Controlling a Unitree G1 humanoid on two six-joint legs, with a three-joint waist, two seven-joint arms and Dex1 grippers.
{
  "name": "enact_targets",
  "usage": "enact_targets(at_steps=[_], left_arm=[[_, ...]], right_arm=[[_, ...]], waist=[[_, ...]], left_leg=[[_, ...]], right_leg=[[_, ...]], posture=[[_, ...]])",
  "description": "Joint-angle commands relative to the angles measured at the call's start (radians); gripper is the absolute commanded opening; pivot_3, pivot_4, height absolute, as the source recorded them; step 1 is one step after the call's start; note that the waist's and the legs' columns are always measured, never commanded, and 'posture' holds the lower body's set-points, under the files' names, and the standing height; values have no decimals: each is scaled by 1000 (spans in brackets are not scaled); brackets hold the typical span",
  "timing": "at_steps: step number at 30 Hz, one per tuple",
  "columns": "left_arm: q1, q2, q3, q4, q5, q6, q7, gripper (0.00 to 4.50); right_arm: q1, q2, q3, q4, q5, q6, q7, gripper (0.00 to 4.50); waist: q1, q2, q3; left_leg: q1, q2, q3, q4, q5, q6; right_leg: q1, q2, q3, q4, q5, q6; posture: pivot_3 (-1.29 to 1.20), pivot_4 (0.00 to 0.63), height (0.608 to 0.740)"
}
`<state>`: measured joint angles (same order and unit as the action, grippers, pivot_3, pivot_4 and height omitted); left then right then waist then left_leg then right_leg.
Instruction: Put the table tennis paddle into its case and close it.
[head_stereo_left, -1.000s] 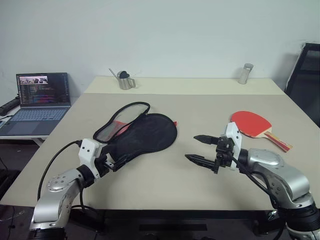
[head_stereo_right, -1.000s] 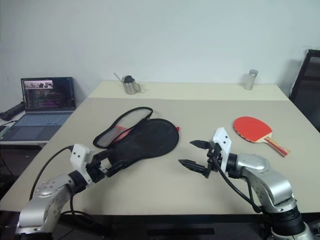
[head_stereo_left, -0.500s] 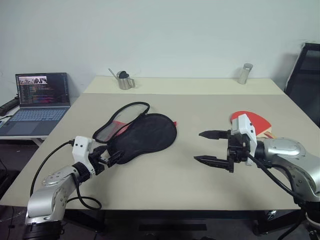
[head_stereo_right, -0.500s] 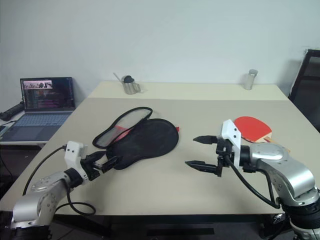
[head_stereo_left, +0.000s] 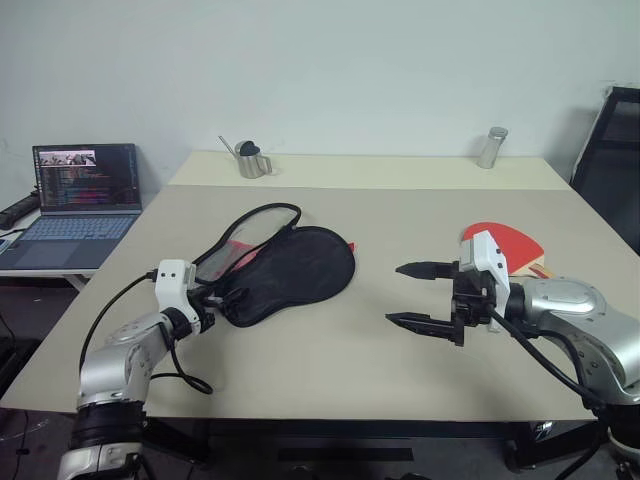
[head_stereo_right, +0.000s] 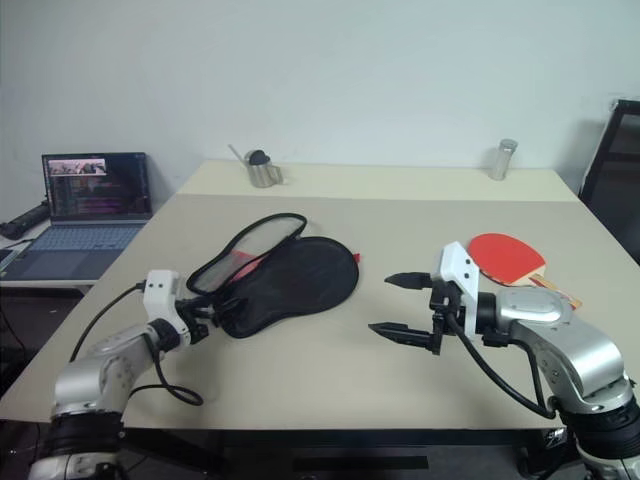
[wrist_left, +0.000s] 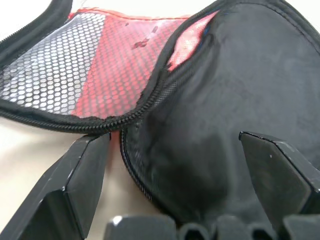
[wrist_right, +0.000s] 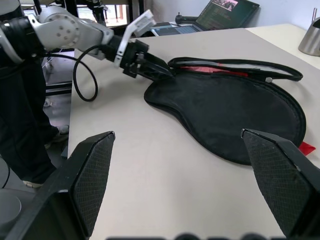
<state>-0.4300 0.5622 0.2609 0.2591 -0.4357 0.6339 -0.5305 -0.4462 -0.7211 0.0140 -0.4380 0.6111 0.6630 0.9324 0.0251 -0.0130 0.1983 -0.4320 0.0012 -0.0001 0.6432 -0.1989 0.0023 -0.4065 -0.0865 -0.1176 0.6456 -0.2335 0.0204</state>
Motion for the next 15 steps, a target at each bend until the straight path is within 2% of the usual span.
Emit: enact_targets(at_steps=[1, 7, 10, 15], left_arm=[[-38, -3, -14, 32, 19, 7, 4, 4500], [-49, -26, -17, 28, 1, 106, 21, 4500], [-25, -31, -14, -34, -19, 186, 32, 3931], [28, -41, 8, -189, -80, 337, 50, 2202]], right_arm=[[0, 4, -16, -17, 2, -23, -3, 4450], [9, 1, -24, -25, 1, -22, -14, 4450], [17, -2, -30, -35, 6, -19, -21, 4500], [19, -5, -38, -51, 17, -9, -35, 4500]], waist=[[0, 0, 0], [1, -1, 0], [1, -1, 0], [1, -1, 0]], left_leg=[[0, 0, 0, 0, 0, 0], [0, 0, -1, 1, 0, 0], [0, 0, 0, 1, 0, 0], [0, -2, 0, 0, 0, 0]], right_leg=[[0, 0, 0, 0, 0, 0], [1, 0, 0, 1, 0, 0], [1, -1, 0, 1, 1, 1], [1, -2, 2, 0, 0, 1]], posture=[[0, 150, 740], [0, 150, 740], [0, 150, 740], [0, 150, 740]])
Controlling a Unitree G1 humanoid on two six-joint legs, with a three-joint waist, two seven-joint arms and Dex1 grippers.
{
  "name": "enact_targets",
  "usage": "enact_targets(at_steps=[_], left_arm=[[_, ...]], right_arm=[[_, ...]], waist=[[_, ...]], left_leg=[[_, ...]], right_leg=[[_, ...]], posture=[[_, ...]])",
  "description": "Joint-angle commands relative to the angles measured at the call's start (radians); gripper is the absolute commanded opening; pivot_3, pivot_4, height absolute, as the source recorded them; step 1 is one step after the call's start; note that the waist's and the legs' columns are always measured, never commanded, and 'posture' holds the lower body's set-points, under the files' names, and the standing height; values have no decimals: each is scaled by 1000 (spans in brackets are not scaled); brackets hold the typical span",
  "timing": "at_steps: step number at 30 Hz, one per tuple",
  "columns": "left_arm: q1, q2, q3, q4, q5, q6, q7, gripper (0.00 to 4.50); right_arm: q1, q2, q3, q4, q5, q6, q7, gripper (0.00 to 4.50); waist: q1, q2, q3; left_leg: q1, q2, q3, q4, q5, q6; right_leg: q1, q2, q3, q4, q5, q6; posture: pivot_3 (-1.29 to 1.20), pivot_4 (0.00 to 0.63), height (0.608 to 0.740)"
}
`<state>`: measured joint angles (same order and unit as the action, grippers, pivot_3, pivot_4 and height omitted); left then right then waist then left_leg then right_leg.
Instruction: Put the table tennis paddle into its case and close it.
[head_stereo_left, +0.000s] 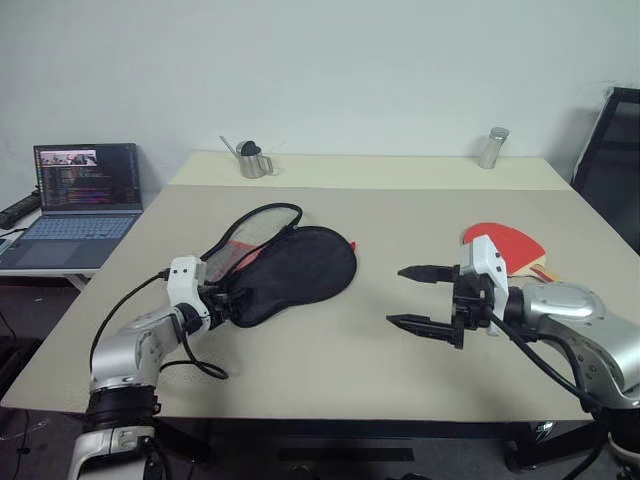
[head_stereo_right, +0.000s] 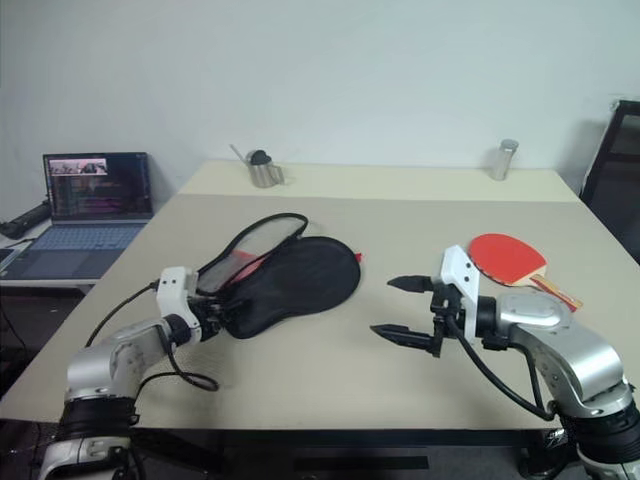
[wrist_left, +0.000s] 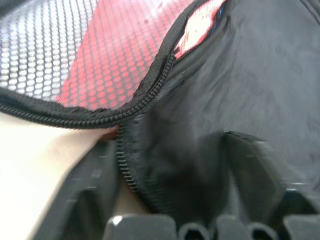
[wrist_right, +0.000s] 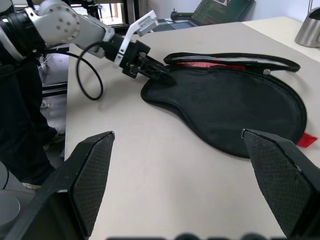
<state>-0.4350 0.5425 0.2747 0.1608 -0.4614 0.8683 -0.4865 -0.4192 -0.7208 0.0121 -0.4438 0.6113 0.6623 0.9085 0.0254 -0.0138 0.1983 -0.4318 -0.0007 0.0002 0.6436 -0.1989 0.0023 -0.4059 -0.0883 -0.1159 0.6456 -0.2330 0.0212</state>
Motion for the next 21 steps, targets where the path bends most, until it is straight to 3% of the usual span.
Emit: enact_targets(at_steps=[1, 6, 11, 21], left_arm=[[43, -28, 0, -123, -67, 129, 14, 1882], [52, -117, 28, -240, -134, 250, 78, 106], [9, -221, -3, -275, -154, 272, 122, 33], [-142, -346, -93, -73, -64, 96, 153, 33]], right_arm=[[-8, -5, -37, -48, 19, -6, -13, 4500], [-17, -5, -33, -47, 22, -3, -20, 4500], [-28, -2, -27, -42, 20, -2, -24, 4500], [-17, -8, -35, -44, 14, -2, -36, 4500]], waist=[[1, 0, 0], [2, -1, 0], [2, -2, 1], [1, -4, 2]], left_leg=[[0, 0, 0, 0, 0, 0], [0, -1, -1, 1, 0, 0], [0, -1, -1, 1, 0, 0], [0, -2, 0, 1, 0, 0]], right_leg=[[0, 0, 0, 0, 0, 0], [1, -1, 2, 0, 0, 1], [1, -1, 2, 0, 1, 1], [1, 2, 0, 0, 1, 1]], posture=[[0, 150, 740], [0, 150, 740], [0, 150, 740], [0, 150, 740]])
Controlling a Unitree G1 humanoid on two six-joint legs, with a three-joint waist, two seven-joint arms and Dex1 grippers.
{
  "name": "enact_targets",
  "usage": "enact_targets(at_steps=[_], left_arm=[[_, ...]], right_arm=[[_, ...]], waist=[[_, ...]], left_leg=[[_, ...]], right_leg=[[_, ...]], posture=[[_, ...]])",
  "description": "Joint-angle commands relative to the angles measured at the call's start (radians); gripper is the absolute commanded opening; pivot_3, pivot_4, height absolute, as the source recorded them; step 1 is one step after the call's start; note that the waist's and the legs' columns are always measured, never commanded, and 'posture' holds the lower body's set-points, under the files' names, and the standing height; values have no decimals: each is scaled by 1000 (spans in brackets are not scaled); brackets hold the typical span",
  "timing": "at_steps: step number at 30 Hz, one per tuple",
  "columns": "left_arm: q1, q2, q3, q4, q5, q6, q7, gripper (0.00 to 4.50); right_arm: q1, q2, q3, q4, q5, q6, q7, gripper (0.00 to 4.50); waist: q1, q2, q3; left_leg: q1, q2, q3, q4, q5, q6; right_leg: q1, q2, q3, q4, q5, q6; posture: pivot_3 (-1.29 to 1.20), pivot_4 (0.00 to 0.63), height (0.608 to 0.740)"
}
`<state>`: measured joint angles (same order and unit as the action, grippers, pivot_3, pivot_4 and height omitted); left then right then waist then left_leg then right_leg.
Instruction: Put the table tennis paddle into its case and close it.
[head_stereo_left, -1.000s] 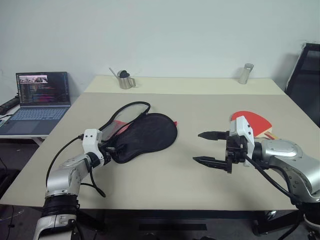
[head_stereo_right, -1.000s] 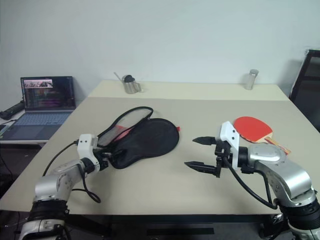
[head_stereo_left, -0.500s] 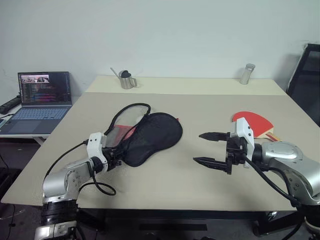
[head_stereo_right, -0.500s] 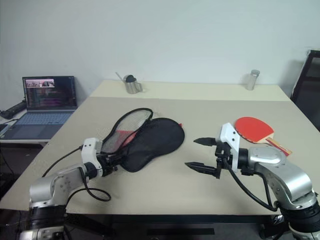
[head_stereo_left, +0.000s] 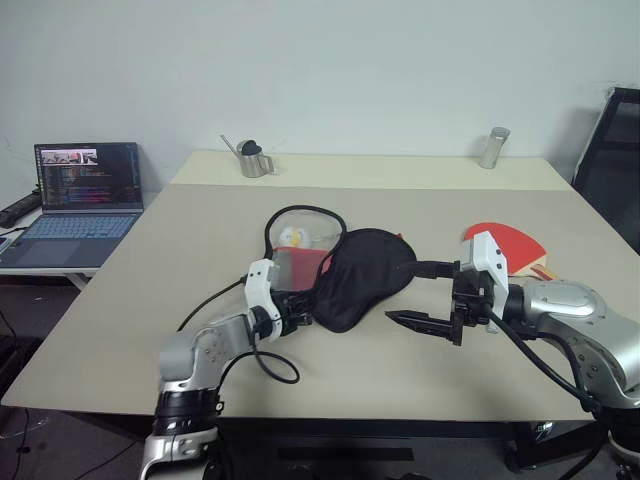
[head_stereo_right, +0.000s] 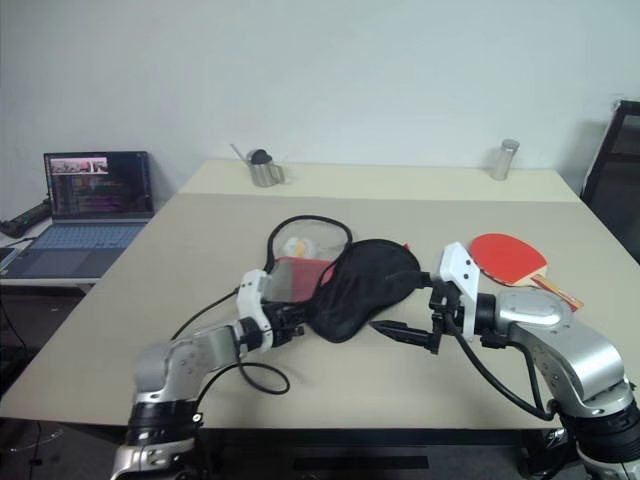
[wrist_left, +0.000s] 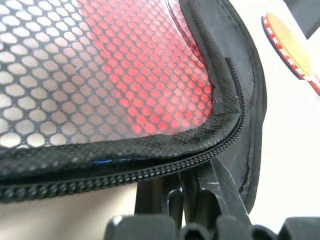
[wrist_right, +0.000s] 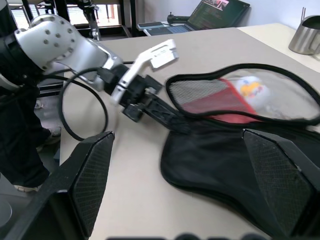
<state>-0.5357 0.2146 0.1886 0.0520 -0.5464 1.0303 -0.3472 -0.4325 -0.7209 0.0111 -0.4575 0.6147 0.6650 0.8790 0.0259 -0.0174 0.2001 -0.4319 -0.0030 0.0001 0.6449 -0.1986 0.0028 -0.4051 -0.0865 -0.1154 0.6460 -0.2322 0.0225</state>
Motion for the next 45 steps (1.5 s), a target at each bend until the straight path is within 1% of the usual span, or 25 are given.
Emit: enact_targets(at_steps=[1, 6, 9, 15, 18, 19, 20, 21, 25, 27, 29, 31, 32, 35, 37, 41, 45], left_arm=[[-52, -27, -8, 51, 25, -78, 18, 33], [-59, -47, -15, 58, 23, -102, 8, 33], [-54, -45, -15, 45, 10, -113, -12, 706], [-19, 13, -29, -1, 2, -81, -52, 2757], [58, 100, -57, -83, 0, -53, -112, 3798], [96, 145, -68, -114, 5, -52, -141, 4119], [142, 210, -103, -143, 33, -80, -187, 4480], [182, 266, -130, -164, 57, -103, -222, 4480], [286, 422, -201, -205, 117, -197, -319, 4480], [316, 469, -211, -222, 130, -249, -365, 4480], [326, 483, -208, -226, 129, -282, -386, 4480], [327, 487, -171, -237, 111, -387, -454, 4480], [325, 487, -150, -244, 95, -429, -490, 4480], [309, 510, -116, -241, 68, -486, -572, 4480], [284, 524, -101, -225, 61, -519, -609, 4480], [169, 529, -51, -109, 77, -596, -621, 4480], [80, 540, -49, 7, 122, -665, -632, 4480]], right_arm=[[-1, -8, -36, -33, 11, -4, -10, 4500], [11, -10, -45, -44, 16, 0, -29, 4500], [17, -8, -49, -48, 20, 2, -40, 4500], [24, -3, -57, -39, 25, 3, -52, 4500], [24, 2, -58, -35, 30, 10, -62, 4500], [22, 7, -59, -34, 35, 18, -70, 4500], [21, 10, -59, -32, 39, 24, -77, 4500], [19, 13, -58, -30, 41, 29, -81, 4500], [13, 17, -53, -23, 46, 43, -88, 4500], [1, 28, -50, -11, 47, 54, -102, 4500], [-7, 36, -49, -2, 45, 61, -114, 4500], [-28, 69, -44, 26, 30, 92, -177, 4500], [-37, 92, -48, 41, 35, 116, -211, 4500], [-56, 153, -70, 70, 69, 232, -318, 4500], [-58, 171, -77, 74, 88, 282, -342, 4500], [-53, 218, -69, 85, 107, 373, -411, 4500], [-53, 289, -15, 122, 48, 379, -483, 4500]], waist=[[0, -1, 1], [0, -3, 2], [0, -3, 2], [-1, -3, 2], [-6, -3, 2], [-7, -3, 2], [-7, -3, 2], [-10, -3, 2], [-12, -2, 1], [-13, -2, 1], [-13, -2, 1], [-12, -2, 1], [-12, -2, 2], [-6, -2, 2], [-3, -2, 2], [1, -2, 2], [-3, -2, 2]], left_leg=[[0, 0, 0, 0, 0, 0], [0, 0, 0, 0, 0, 0], [0, 0, 0, 0, 0, 0], [0, 0, 0, 0, 0, 0], [0, 1, 0, 0, 0, 0], [0, 1, 1, -1, 0, 0], [0, 1, 1, -1, 0, 0], [0, 2, 1, -1, 0, 0], [2, 5, 1, -1, 0, -1], [3, 7, 2, -1, 0, -1], [3, 8, 4, -2, -1, -1], [3, 8, 4, -2, -1, -1], [3, 8, 4, -2, -1, -2], [1, 8, 4, -2, -1, -2], [-1, 8, 4, -2, -1, -2], [-1, 7, 4, -2, -1, -1], [-1, 8, 5, -1, -1, -1]], right_leg=[[0, 0, 0, 0, 0, 0], [0, 0, 0, 0, 0, 0], [0, 0, -1, 0, 0, 0], [0, 0, -1, 0, 0, 0], [-1, 0, 0, 0, 0, 0], [-1, 0, 0, 0, 0, 0], [-1, 0, 1, 0, 0, 0], [-1, 0, 1, 0, 0, 0], [-1, 0, 3, 0, 0, -3], [-1, 1, 4, 0, 0, -5], [-1, 1, 4, 0, -2, -8], [-1, 1, 5, 0, -3, -9], [-2, 1, 5, 0, -3, -9], [-4, 1, 5, 0, -1, -8], [-6, 1, 5, 0, 0, -6], [-6, 1, 5, 0, 0, -6], [-6, 3, 5, 0, 1, -5]], posture=[[0, 150, 740], [0, 150, 740], [0, 150, 740], [0, 150, 740], [0, 150, 740], [0, 150, 740], [0, 150, 740], [0, 150, 740], [0, 150, 740], [0, 150, 740], [0, 150, 740], [0, 150, 740], [0, 150, 740], [0, 150, 740], [0, 150, 740], [0, 150, 740], [0, 150, 740]])
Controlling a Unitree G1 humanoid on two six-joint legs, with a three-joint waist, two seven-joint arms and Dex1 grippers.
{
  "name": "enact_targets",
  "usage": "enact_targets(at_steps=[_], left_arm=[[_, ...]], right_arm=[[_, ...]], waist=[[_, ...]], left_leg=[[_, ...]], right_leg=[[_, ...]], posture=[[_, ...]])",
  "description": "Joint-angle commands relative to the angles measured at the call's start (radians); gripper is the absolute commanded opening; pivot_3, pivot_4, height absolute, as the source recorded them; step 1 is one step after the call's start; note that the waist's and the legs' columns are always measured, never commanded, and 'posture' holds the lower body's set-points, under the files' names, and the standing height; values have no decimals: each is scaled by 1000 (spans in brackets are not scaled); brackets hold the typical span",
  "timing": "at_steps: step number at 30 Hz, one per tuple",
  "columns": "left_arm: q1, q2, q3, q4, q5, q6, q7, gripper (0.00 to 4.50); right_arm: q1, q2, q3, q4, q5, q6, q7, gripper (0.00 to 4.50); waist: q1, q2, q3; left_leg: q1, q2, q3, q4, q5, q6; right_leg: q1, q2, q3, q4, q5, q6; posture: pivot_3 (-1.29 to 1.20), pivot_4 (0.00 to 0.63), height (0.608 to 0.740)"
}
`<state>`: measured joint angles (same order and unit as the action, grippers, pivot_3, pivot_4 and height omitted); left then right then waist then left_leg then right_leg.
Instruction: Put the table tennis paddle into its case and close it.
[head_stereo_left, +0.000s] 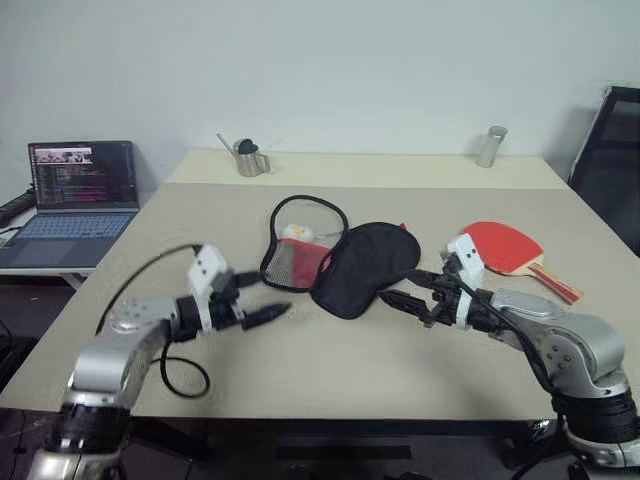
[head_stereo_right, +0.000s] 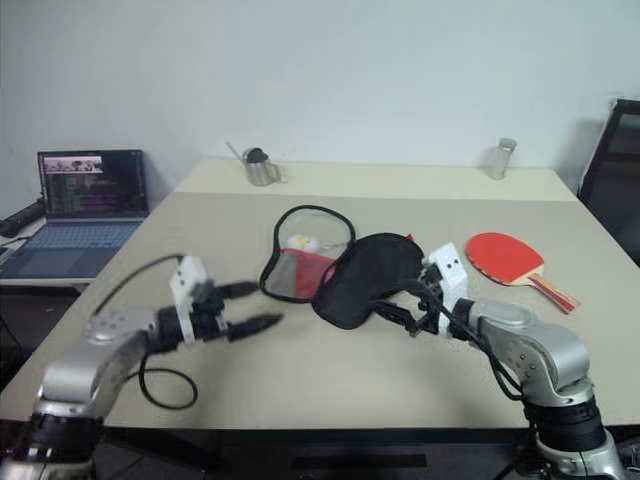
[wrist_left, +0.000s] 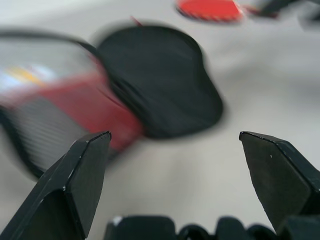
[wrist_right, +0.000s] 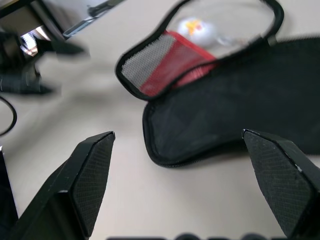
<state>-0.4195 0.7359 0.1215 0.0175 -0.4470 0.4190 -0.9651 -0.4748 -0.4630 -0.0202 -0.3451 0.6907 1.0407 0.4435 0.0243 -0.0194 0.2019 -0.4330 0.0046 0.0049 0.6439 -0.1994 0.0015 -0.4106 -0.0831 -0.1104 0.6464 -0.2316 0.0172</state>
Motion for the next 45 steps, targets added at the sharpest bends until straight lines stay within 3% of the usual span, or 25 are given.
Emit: enact_targets(at_steps=[1, 10, 23, 26, 37, 45], left_arm=[[-48, 21, 13, 53, 30, -62, -19, 4480], [-89, 26, -30, 58, 61, -78, -68, 4480], [-109, 13, -29, 43, 63, -62, -51, 4480], [-108, 13, -28, 39, 64, -61, -45, 4500], [-145, -25, -68, 24, 70, -60, -48, 4500], [-219, -87, -121, 59, 77, -79, -75, 4500]], right_arm=[[-16, 51, 29, 30, -47, 4, -71, 4500], [-89, 203, 108, 327, -250, -155, -153, 4500], [-205, 374, 124, 526, -338, -267, -148, 4500], [-201, 380, 118, 514, -342, -256, -148, 3680], [-205, 329, 6, 480, -307, -160, -131, 37], [-229, 183, -43, 510, -282, -67, -46, 37]], waist=[[-3, 0, 0], [-10, 0, 0], [-27, 0, 0], [-26, 0, 0], [-23, 0, 0], [-25, 0, 0]], left_leg=[[0, 0, 1, 0, 0, 0], [0, 6, 6, 0, 0, 0], [1, 8, 9, 0, 0, 0], [1, 8, 11, -1, 0, 0], [1, 7, 12, 0, 0, 0], [1, 7, 14, 0, 0, 0]], right_leg=[[0, 2, 1, 0, 0, 0], [-4, 11, 9, 2, 2, -1], [-6, 13, 13, 3, 2, -2], [-8, 13, 16, 4, 3, -1], [-9, 13, 17, 6, 3, -2], [-9, 13, 18, 6, 3, -1]], posture=[[0, 150, 740], [0, 150, 740], [0, 150, 740], [0, 150, 740], [0, 150, 740], [0, 150, 740]])
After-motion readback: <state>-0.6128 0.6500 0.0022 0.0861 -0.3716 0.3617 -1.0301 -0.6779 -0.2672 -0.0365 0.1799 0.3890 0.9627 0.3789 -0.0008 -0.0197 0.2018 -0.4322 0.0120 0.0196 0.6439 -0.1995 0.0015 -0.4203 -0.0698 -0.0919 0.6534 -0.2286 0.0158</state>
